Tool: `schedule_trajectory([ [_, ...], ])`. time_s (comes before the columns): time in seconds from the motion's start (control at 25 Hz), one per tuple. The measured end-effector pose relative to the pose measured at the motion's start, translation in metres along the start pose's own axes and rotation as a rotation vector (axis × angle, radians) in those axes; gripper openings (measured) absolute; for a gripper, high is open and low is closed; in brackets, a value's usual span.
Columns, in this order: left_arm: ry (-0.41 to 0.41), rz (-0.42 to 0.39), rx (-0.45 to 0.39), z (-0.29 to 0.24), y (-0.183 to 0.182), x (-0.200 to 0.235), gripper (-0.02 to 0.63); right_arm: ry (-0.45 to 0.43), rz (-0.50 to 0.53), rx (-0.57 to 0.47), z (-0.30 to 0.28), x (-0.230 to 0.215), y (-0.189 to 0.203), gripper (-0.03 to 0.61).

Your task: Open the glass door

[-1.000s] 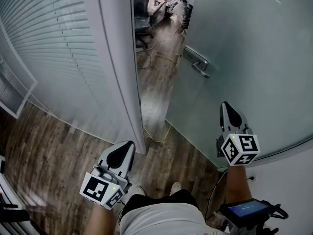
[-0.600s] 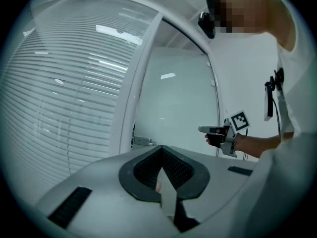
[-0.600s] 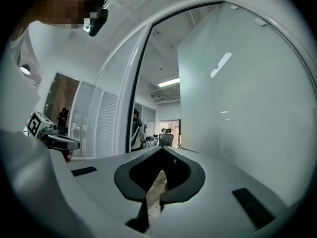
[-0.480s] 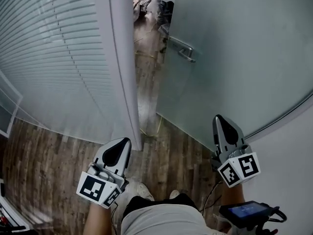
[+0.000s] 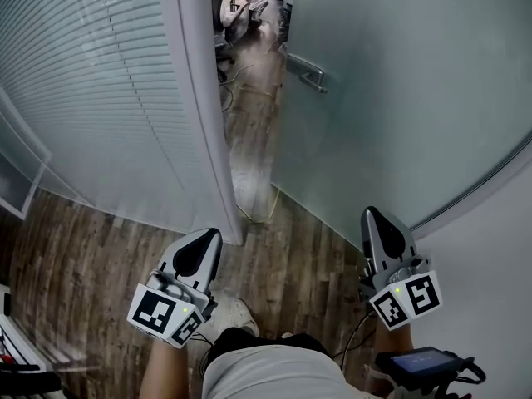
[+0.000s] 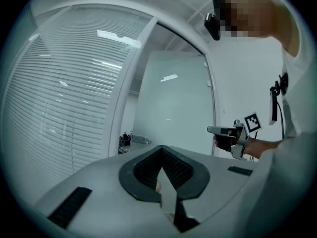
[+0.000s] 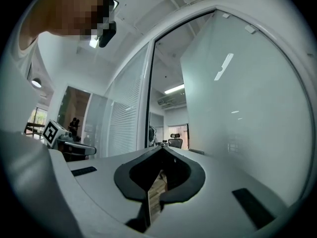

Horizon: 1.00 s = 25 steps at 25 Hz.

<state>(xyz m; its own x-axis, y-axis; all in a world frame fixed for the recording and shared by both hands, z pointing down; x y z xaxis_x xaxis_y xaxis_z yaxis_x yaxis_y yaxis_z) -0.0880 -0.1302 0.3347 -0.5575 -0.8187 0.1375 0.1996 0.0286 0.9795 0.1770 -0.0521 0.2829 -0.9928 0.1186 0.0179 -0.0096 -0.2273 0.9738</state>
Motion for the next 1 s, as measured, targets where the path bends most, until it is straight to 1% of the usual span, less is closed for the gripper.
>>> schedule_trajectory([
  [0.08, -0.006, -0.008, 0.003, 0.009, -0.007, -0.023, 0.000, -0.016, -0.006, 0.000, 0.020, -0.002, -0.012, 0.003],
  [0.2, -0.025, -0.018, 0.010, 0.022, -0.007, -0.053, 0.000, -0.043, -0.017, -0.010, 0.047, -0.002, -0.021, 0.003],
  [0.48, -0.101, -0.042, 0.019, 0.054, -0.016, -0.090, 0.000, -0.120, -0.073, -0.031, 0.076, 0.004, -0.028, 0.003],
  [0.6, -0.131, -0.062, 0.021, 0.068, -0.028, -0.095, 0.000, -0.150, -0.079, -0.035, 0.077, 0.015, -0.035, 0.003],
  [0.68, -0.140, -0.072, 0.018, 0.072, -0.030, -0.095, -0.001, -0.164, -0.073, -0.038, 0.078, 0.020, -0.035, 0.003],
  [0.84, -0.132, -0.086, 0.007, 0.073, -0.017, -0.094, -0.002, -0.185, -0.045, -0.041, 0.081, 0.026, -0.023, 0.002],
  [1.0, -0.115, -0.087, -0.014, 0.093, -0.028, -0.088, -0.001, -0.192, -0.005, -0.034, 0.081, 0.055, -0.031, 0.000],
])
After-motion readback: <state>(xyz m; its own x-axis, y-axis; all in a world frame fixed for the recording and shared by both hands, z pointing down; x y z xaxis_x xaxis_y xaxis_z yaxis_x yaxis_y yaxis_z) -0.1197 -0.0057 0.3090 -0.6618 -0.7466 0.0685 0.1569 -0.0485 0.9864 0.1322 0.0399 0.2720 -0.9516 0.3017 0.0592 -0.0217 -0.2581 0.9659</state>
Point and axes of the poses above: the fingertips, and each gripper's own axes: z backward along the fingers, x to its left, y out of its underside, the point moved 3 cm from there along z, backward along the fingers, and after that the axes turned 9 degrees about -x, right-handed, at the moved point
